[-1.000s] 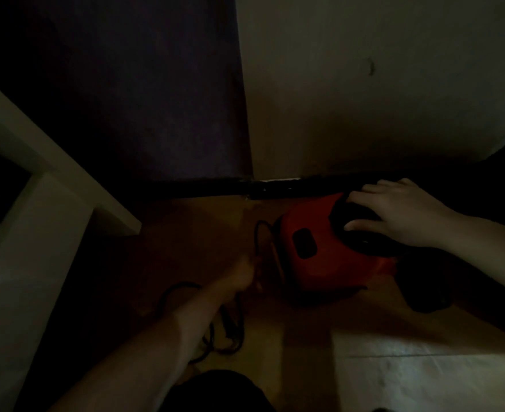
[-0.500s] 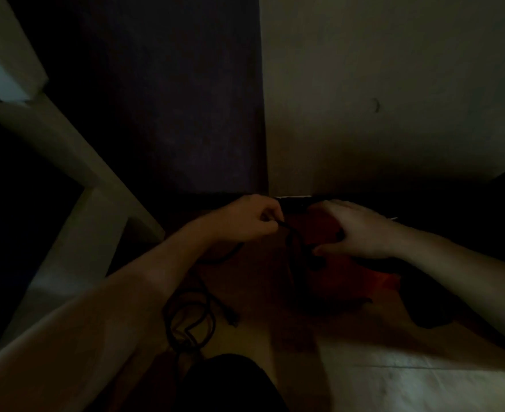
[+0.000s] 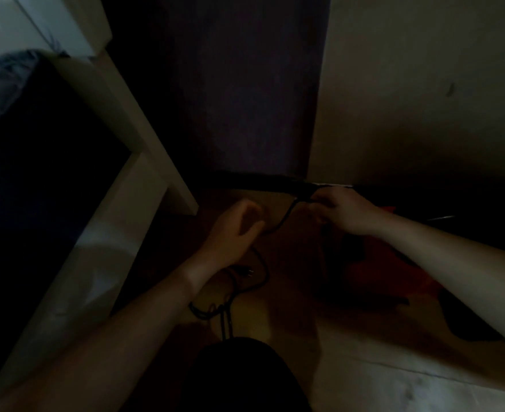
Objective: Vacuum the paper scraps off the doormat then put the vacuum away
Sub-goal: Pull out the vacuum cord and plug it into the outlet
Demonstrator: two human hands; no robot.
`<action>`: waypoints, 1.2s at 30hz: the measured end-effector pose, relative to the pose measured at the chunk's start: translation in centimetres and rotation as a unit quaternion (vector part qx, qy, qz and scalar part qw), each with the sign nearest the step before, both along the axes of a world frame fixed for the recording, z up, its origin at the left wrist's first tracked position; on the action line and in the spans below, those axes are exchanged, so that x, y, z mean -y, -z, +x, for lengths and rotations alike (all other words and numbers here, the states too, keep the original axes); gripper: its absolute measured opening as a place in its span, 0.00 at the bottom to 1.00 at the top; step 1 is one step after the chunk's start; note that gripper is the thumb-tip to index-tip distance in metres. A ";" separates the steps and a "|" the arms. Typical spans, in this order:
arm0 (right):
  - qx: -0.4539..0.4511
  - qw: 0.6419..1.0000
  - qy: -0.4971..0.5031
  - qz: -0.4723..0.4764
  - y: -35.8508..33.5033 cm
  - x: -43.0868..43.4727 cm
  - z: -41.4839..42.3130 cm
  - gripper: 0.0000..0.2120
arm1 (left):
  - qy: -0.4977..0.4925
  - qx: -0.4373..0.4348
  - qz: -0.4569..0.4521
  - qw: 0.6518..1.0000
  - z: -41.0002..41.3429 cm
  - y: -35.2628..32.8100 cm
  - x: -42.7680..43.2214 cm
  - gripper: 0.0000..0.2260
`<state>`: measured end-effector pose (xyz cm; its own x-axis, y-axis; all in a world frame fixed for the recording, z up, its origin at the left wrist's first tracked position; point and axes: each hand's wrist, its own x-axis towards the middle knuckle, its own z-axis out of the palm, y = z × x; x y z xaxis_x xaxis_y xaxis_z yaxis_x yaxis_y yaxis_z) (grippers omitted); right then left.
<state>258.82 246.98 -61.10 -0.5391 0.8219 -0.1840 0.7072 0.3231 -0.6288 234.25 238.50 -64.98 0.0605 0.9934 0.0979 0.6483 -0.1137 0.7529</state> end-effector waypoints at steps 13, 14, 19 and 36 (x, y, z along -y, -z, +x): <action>0.159 0.982 -0.065 0.077 -0.6 0.2 4.8 0.37 | 0.006 -0.163 -0.241 0.957 -4.9 14.5 0.7 0.15; 0.168 0.980 -0.063 0.081 -0.7 0.2 5.3 0.38 | 0.010 -0.165 -0.244 0.955 -4.8 14.9 0.8 0.15; 0.201 0.975 -0.036 0.083 -0.8 0.5 7.9 0.42 | 0.055 -0.160 -0.245 0.955 -5.2 14.9 1.1 0.12; 0.190 0.977 -0.032 0.087 -1.8 -1.0 7.3 0.37 | -0.073 0.034 -0.039 0.996 -4.6 2.6 -3.7 0.05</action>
